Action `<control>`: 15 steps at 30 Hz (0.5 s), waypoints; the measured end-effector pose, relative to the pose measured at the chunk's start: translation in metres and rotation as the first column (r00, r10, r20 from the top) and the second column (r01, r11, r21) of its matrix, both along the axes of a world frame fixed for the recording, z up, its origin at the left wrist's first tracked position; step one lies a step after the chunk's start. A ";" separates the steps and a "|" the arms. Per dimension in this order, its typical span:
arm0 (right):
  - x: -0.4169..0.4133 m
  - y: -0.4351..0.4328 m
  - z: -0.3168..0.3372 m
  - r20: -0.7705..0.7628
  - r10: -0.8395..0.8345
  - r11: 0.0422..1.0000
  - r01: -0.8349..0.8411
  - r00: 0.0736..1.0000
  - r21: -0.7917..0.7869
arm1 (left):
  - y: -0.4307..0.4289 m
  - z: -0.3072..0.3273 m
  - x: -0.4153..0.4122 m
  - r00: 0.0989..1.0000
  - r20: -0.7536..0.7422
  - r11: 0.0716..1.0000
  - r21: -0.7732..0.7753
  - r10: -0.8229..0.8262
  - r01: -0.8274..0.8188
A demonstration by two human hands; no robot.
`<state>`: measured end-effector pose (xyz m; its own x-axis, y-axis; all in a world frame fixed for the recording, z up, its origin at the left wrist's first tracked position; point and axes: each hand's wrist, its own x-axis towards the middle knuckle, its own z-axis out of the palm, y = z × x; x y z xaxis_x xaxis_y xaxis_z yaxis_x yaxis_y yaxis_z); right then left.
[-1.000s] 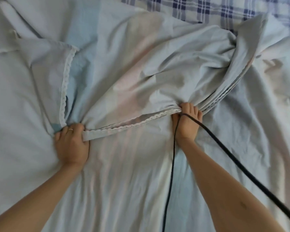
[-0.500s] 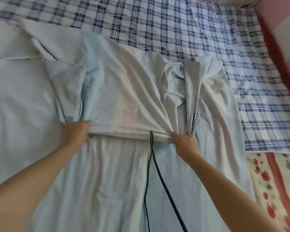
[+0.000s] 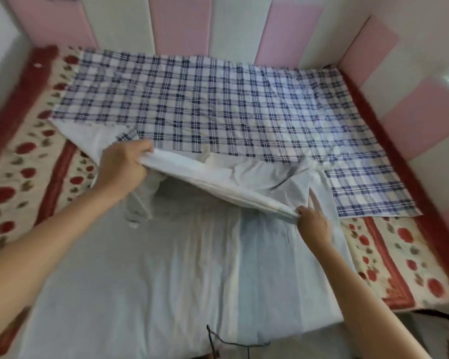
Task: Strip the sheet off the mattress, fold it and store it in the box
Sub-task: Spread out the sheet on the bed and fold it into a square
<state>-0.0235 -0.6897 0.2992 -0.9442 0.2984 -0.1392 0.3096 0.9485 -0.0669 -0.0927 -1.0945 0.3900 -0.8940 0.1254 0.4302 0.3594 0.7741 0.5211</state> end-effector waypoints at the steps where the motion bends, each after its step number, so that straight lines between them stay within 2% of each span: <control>1: -0.005 0.000 0.032 -0.037 -0.023 0.999 0.022 0.999 -0.023 | -0.001 0.031 0.000 0.999 -0.047 0.999 0.035 0.013 -0.012; 3: -0.010 0.002 0.087 -0.265 -0.077 0.992 0.048 0.961 -0.116 | -0.006 0.069 -0.004 0.984 -0.140 0.985 0.153 0.106 -0.084; 4: -0.004 0.002 0.109 -0.337 -0.092 0.989 0.049 0.937 -0.136 | -0.010 0.077 -0.002 0.977 -0.148 0.983 0.129 0.150 -0.132; 5: 0.006 0.000 0.126 -0.306 -0.057 0.990 0.015 0.950 -0.139 | -0.014 0.081 0.003 0.983 -0.097 0.988 0.009 0.153 -0.153; 7: 0.025 0.000 0.140 0.015 0.111 0.994 -0.111 0.994 -0.003 | -0.023 0.074 0.012 0.980 0.145 0.956 -0.277 0.137 -0.093; 8: 0.034 0.005 0.144 0.087 0.124 0.991 -0.128 0.988 0.040 | -0.026 0.075 0.017 0.969 0.196 0.949 -0.304 0.152 -0.087; 9: 0.040 0.011 0.150 0.032 0.109 0.992 -0.111 0.993 0.054 | -0.028 0.082 0.020 0.973 0.165 0.959 -0.259 0.161 -0.115; 10: 0.039 0.017 0.160 -0.121 0.097 0.994 -0.089 0.988 0.066 | -0.029 0.093 0.022 0.980 0.088 0.968 -0.194 0.179 -0.159; 11: 0.036 0.023 0.174 -0.333 0.085 0.996 -0.067 0.939 0.067 | -0.030 0.106 0.025 0.979 -0.006 0.971 -0.126 0.203 -0.202; 12: 0.032 0.028 0.185 -0.483 0.055 0.998 -0.028 0.874 0.063 | -0.032 0.116 0.027 0.968 -0.089 0.968 -0.064 0.237 -0.243; 13: 0.031 0.034 0.195 -0.546 0.014 1.000 -0.003 0.838 0.021 | -0.032 0.126 0.030 0.952 -0.139 0.960 -0.018 0.273 -0.278; 14: 0.033 0.037 0.203 -0.471 0.001 1.000 0.000 0.882 0.003 | -0.027 0.132 0.035 0.936 -0.145 0.946 -0.008 0.320 -0.325; 15: 0.035 0.037 0.203 -0.290 0.008 1.000 -0.006 0.957 0.007 | -0.021 0.136 0.039 0.932 -0.117 0.935 -0.053 0.344 -0.351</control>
